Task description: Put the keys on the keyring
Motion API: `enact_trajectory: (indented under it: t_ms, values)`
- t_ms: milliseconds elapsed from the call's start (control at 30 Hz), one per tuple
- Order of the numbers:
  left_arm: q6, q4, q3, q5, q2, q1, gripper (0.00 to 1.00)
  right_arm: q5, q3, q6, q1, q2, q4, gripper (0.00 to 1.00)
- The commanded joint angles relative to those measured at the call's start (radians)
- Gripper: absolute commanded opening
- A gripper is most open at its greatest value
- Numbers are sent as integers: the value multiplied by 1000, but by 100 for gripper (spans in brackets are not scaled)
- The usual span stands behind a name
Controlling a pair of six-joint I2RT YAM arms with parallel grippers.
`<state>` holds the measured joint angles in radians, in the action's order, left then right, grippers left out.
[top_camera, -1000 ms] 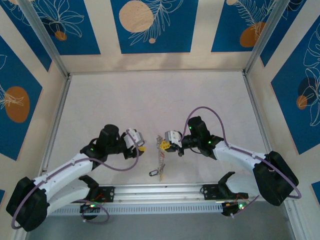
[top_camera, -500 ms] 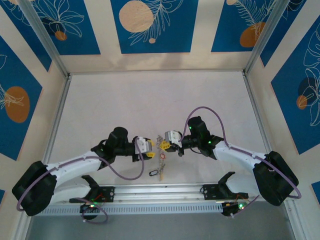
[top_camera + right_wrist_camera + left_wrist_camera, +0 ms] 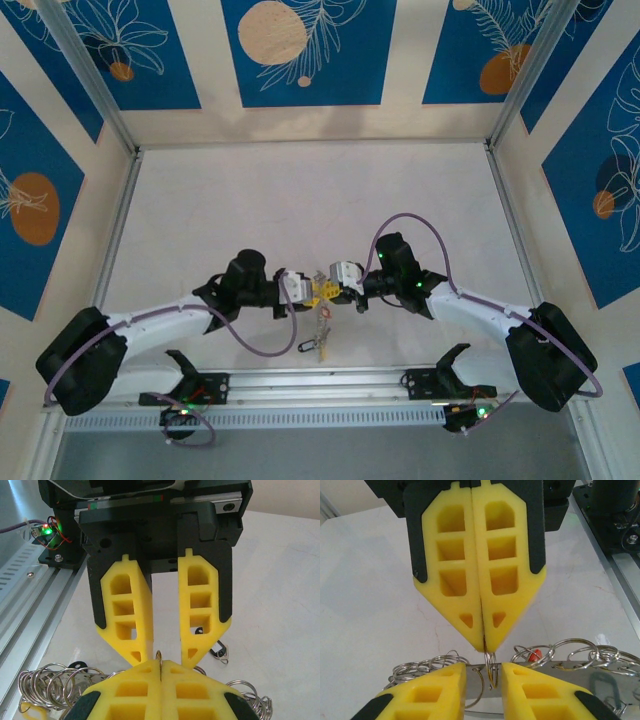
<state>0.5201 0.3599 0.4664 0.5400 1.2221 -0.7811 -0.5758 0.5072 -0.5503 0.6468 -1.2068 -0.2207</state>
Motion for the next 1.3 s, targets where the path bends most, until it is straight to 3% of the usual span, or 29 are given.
enact_trajectory:
  t_ms: [0, 100, 233, 400, 667, 800, 1267]
  values:
    - [27, 22, 27, 27, 10, -9, 20, -11, -7, -19, -1, 15, -2, 0]
    - [44, -4, 30, 20, 3, -10, 15, -10, -7, -20, -2, 14, -3, 0]
    - [86, -99, 47, -13, -26, -9, 0, -7, -7, -25, -3, 16, 4, 0]
    - [132, -244, 93, -48, -92, -13, 0, 25, -9, -39, 1, 15, 22, 0]
    - [272, -573, 242, -154, -81, -55, 0, 86, -16, -51, 7, 47, 22, 22]
    - [279, -608, 270, -170, -78, -66, 0, 100, -16, -58, 15, 49, 29, 29]
    - [288, -635, 316, -203, -53, -89, 0, 88, -3, -92, 59, 21, 68, 34]
